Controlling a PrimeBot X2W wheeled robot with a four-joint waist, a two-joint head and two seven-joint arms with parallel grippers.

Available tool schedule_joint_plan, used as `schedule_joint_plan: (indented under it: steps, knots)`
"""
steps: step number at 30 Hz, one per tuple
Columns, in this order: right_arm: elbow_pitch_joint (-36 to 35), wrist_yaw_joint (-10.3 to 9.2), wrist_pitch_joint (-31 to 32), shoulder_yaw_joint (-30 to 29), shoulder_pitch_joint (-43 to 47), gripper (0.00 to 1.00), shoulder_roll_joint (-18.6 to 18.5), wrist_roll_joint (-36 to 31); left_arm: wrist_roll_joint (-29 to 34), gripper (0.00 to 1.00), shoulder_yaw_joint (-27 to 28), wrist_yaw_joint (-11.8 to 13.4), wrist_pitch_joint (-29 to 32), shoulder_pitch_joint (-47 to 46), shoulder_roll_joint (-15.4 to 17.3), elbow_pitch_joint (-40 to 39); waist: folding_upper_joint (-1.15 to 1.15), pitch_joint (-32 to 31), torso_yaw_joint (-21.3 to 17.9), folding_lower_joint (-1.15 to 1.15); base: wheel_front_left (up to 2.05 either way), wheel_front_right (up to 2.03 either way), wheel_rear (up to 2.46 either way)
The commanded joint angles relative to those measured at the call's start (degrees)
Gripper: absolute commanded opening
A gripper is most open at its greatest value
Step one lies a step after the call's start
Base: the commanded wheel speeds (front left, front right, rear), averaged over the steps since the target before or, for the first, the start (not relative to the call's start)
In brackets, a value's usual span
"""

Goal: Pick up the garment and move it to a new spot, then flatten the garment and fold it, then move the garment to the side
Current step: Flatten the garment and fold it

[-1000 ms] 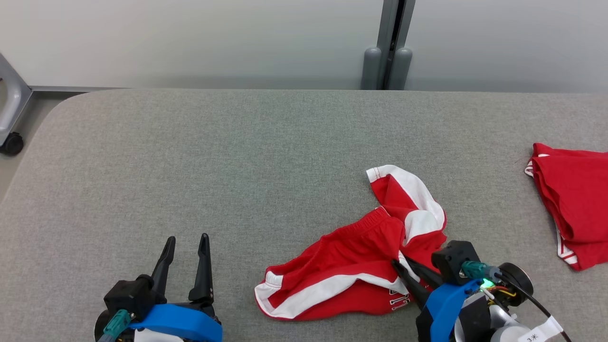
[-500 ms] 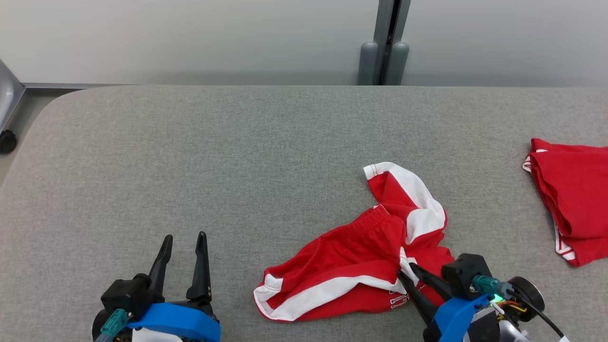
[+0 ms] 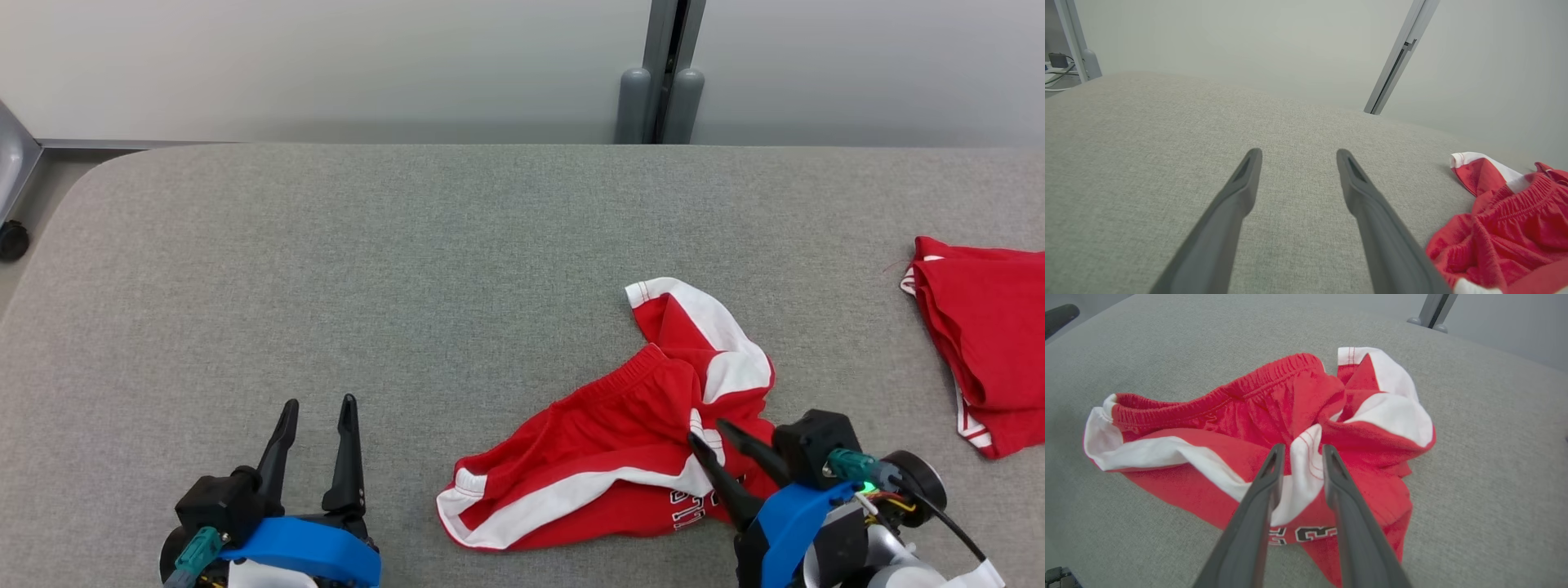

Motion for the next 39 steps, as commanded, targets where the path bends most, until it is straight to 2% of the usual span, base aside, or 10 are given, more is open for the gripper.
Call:
schedule_joint_plan:
  steps: [1, 3, 5, 7, 14, 24, 25, 27, 33, 39]
  knots:
    - [0.08, 0.00, -0.54, -0.87, -1.13, 0.54, 0.05, -0.46, -0.09, 1.00, -0.56, -0.17, 0.05, -0.50, 0.42, 0.18, 0.00, -0.08, 0.11, 0.00, 0.00, 0.00, 0.00]
    - [-0.03, 0.00, -0.85, -1.93, -1.67, 0.75, 0.20, -0.85, -0.06, 1.00, -1.22, -0.79, 0.75, -0.48, 0.71, 0.28, 0.00, -0.14, 0.23, 0.00, 0.00, 0.00, 0.00]
    - [-0.26, 0.00, -1.35, -3.05, -2.10, 0.84, 0.54, -1.03, -0.08, 1.00, -2.02, -1.27, 1.49, -0.34, 1.14, -0.04, 0.00, -0.15, 0.32, 0.00, 0.00, 0.00, 0.00]
    - [-0.52, 0.00, -1.96, -4.22, -2.48, 1.00, 1.00, -1.32, 0.03, 1.00, -3.20, -1.78, 2.78, -0.07, 1.50, -0.67, 0.00, -0.16, 0.35, 0.00, 0.00, 0.00, 0.00]
    - [-1.45, 0.00, -3.25, -7.15, -2.55, 1.00, 2.79, -2.19, -0.25, 1.00, -9.67, -3.81, 9.13, 1.69, 5.58, -5.98, 0.00, -0.08, 0.35, 0.00, 0.00, 0.00, 0.00]
    - [-2.03, 0.00, -3.55, -8.71, -2.94, 1.00, 3.61, -2.62, -4.84, 1.00, -24.57, -4.16, 22.19, -0.53, 20.23, -20.70, 0.00, 0.44, 0.23, 0.00, 0.00, 0.00, 0.00]
    - [-2.03, 0.00, -3.55, -8.71, -2.94, 1.00, 3.61, -2.62, -4.84, 1.00, -24.57, -4.16, 22.19, -0.53, 20.23, -20.70, 0.00, 0.44, 0.23, 0.00, 0.00, 0.00, 0.00]
    - [-1.98, 0.00, -3.50, -8.63, -3.09, 1.00, 3.64, -2.60, -5.63, 1.00, -27.09, -4.15, 23.75, -2.46, 22.74, -21.60, 0.00, 0.55, 0.02, 0.00, 0.00, 0.00, 0.00]
    - [-1.81, 0.00, -3.44, -7.98, -3.27, 1.00, 3.52, -2.13, -7.77, 1.00, -32.45, -4.16, 26.06, -8.24, 25.87, -20.01, 0.00, 1.02, -1.15, 0.00, 0.00, 0.00, 0.00]
    - [-1.87, 0.00, -3.57, -8.19, -3.49, 1.00, 3.25, -1.93, -9.78, 1.00, -36.06, -4.16, 27.42, -12.13, 26.58, -17.23, 0.00, 1.59, -2.17, 0.00, 0.00, 0.00, 0.00]
